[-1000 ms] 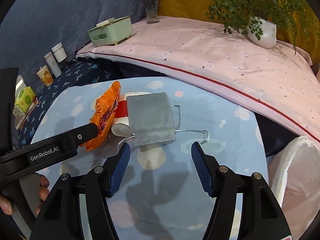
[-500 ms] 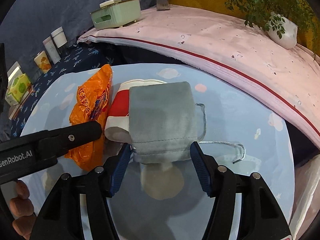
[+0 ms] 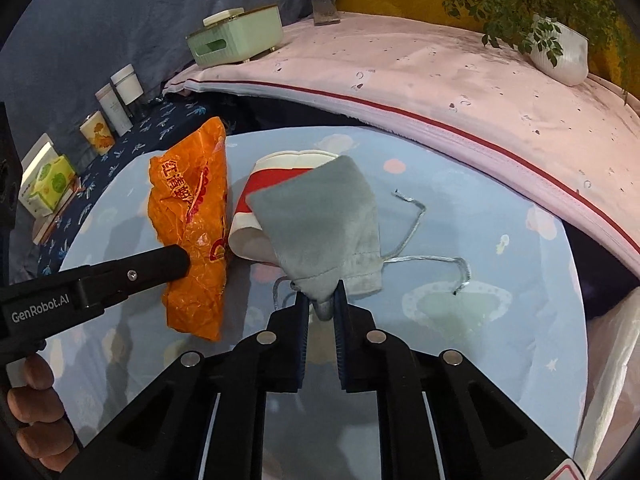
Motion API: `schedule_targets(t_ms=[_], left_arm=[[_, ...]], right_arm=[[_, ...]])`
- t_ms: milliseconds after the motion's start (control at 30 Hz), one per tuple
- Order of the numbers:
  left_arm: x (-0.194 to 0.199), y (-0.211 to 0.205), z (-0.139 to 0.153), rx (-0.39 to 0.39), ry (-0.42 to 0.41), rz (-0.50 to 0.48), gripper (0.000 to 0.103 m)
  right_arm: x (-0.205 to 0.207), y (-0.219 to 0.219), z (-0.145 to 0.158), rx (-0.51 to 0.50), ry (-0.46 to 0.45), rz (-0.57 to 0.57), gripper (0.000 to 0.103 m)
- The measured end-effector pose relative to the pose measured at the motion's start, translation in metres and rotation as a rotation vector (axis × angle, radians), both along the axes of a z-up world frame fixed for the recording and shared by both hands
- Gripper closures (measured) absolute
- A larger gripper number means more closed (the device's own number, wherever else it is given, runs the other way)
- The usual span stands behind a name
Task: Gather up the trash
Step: 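Carry the bag and pouch over the bin and open both tools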
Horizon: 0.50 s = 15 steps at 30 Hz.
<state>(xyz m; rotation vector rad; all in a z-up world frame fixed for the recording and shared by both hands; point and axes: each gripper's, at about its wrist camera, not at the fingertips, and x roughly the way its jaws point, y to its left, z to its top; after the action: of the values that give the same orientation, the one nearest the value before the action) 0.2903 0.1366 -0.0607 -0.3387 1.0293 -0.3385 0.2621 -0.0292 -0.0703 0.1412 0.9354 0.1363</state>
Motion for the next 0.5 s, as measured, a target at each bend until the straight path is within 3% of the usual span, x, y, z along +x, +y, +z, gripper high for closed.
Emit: schedule_targets(t_ms=[233,500], left_arm=[[-0.025,-0.024,0.033,0.005,-0.051,-0.039,0.097],[-0.064,-0.079,0.070,-0.002,-0.113,-0.134,0.097]], right_arm=[[-0.033,-0.031,0.036,0.019,-0.063,-0.068,0.093],[-0.077,-0.076,0.073,0.023,-0.132,-0.147,0.093]])
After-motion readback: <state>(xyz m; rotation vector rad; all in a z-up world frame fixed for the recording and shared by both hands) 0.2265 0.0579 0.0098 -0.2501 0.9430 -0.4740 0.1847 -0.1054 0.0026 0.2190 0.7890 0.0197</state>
